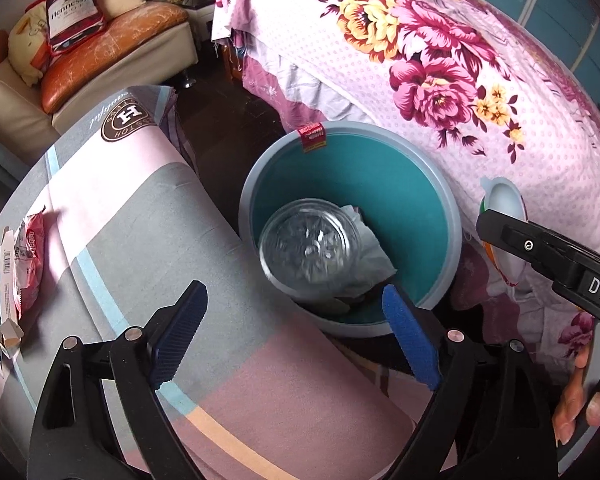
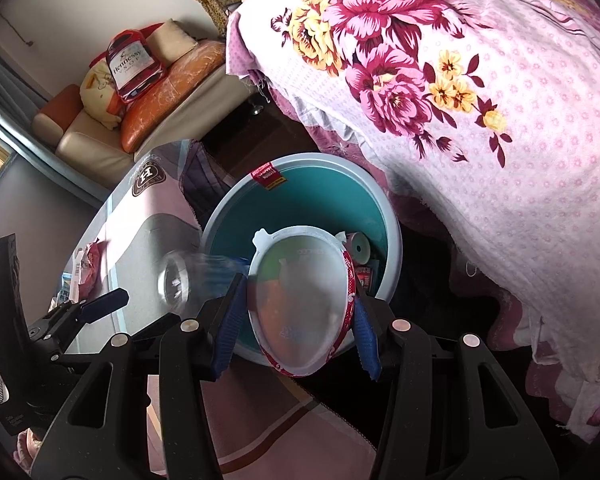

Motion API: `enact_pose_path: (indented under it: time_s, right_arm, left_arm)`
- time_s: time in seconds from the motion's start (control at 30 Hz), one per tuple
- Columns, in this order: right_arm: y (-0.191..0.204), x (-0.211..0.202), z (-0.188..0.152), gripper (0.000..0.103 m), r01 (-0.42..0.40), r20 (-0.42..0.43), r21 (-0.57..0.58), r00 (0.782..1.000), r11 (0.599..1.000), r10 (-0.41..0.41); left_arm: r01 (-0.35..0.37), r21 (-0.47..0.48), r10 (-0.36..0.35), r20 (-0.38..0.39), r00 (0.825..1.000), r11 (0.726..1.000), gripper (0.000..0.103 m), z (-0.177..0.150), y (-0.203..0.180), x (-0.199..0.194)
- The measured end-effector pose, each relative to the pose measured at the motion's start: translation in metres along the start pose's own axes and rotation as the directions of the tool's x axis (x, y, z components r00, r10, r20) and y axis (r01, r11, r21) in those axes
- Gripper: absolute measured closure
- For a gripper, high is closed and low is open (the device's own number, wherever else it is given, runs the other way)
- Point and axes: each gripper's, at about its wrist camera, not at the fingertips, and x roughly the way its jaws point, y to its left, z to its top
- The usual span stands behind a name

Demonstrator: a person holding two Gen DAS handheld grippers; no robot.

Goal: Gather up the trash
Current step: 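Carry the lid and bottle over the teal bin and open both tools, then move both open tools back toward the remaining items on the table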

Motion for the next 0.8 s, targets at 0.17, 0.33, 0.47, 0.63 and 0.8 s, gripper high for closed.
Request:
enact_pose_path:
  time_s: [0.17,0.33,0.47,0.63,0.8]
  right_arm:
    - [0.006,0.006,0.000,0.056,0.007,-0.013,-0.013,1.000,1.000,-0.007]
    - [0.012,0.013,0.001,0.055,0.018,-0.029,-0.027,0.999,0.999,-0.019]
    - [0.020,0.019,0.000,0.055,0.030,-0.047,-0.045,0.998,0.999,-0.032]
    - [0.029,0.021,-0.004,0.034,0.036,-0.056,-0.059,0.998,0.998,-0.039]
    - [0.039,0.021,-0.007,0.030,0.034,-0.074,-0.063,0.997,0.997,-0.039]
  left_arm:
    - [0.015,-0.047,-0.015,0.018,1.000,0.999,0.013,-0.003,0.015,-0.007]
    - [0.022,-0.089,-0.019,0.029,0.999,0.996,0.012,-0.009,0.031,-0.011]
    - [0.029,-0.117,-0.026,0.023,0.999,0.993,0.011,-0.015,0.043,-0.011]
    - [0.037,-0.145,-0.035,0.016,0.999,0.989,0.010,-0.025,0.054,-0.013]
    - [0.032,-0.168,-0.029,0.018,0.999,0.985,0.010,-0.036,0.068,-0.017]
